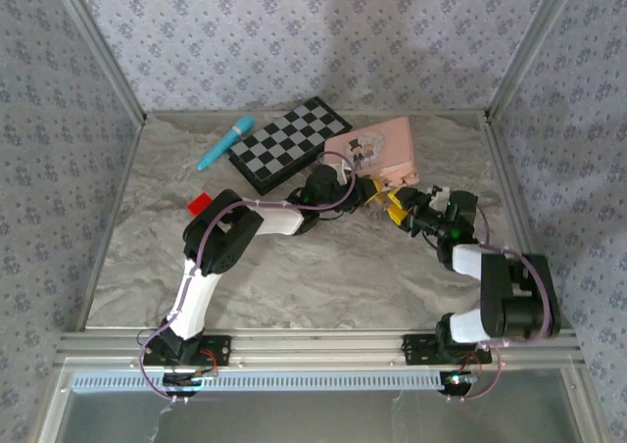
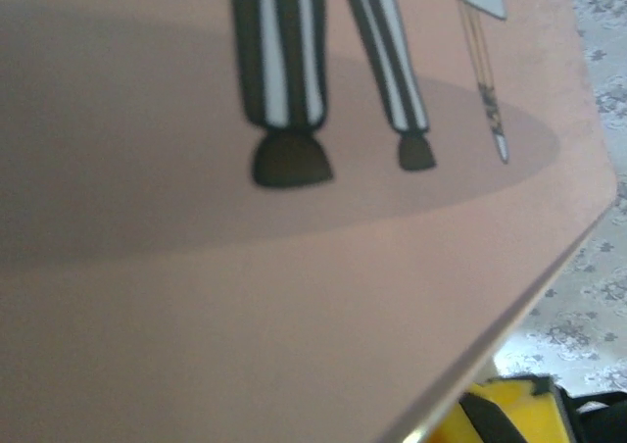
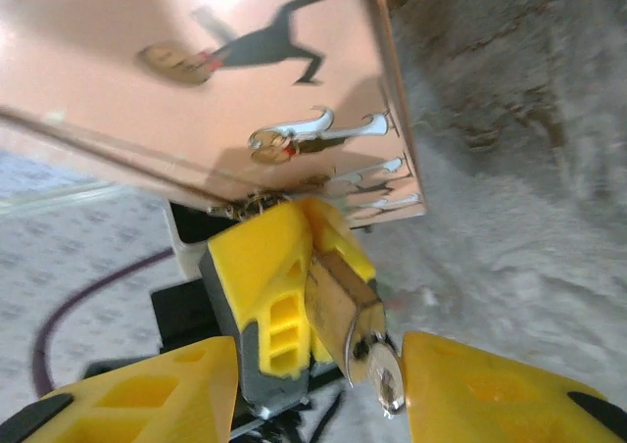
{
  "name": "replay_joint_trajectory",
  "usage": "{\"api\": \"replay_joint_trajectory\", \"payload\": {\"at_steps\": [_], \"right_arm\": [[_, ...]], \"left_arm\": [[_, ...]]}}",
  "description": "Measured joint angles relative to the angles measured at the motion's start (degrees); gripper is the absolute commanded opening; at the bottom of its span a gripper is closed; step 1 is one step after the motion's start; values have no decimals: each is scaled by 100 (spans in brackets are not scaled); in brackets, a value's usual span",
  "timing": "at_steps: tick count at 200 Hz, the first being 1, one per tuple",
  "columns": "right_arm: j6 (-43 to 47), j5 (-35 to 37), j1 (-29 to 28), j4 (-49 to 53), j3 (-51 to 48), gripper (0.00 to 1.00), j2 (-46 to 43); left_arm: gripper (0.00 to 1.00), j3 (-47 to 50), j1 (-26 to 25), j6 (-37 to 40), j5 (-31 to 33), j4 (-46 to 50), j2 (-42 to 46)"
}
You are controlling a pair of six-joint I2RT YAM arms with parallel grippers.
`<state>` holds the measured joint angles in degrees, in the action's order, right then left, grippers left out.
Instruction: Unlock the padlock with the key
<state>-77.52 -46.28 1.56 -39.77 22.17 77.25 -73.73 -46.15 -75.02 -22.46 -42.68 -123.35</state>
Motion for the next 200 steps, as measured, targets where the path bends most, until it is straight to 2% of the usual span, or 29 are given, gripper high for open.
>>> {"api": "replay_joint_trajectory", "payload": {"at_steps": [32, 50, 74, 96, 128, 171, 187, 200], "right_arm": [[1676, 870, -24, 2483, 260, 50, -1469], [2406, 1268, -55, 3407, 420, 49, -2105], [3163, 1567, -142, 4336, 671, 49, -2337], [3884, 1858, -295, 5139, 1025, 49, -2223], [4507, 2173, -398, 5705, 1370, 49, -2116], [4760, 2334, -525, 5849, 1388, 48, -2055], [4813, 2430, -636, 5862, 1388, 48, -2026], [4861, 2553, -750, 5901, 1388, 48, -2024]], "left_arm": [[0, -66, 2, -2, 63, 452, 4], [0, -129, 2, -7, 61, 632, 4], [0, -310, 0, 46, 59, 929, 4], [0, -553, -13, 407, 15, 1513, 4], [0, -782, -109, 1058, -4, 2459, 4], [0, -979, -361, 1829, 240, 3578, -24], [4, -1217, -415, 1993, 302, 3860, -131], [12, -1329, -424, 2103, 308, 4000, -181]]}}
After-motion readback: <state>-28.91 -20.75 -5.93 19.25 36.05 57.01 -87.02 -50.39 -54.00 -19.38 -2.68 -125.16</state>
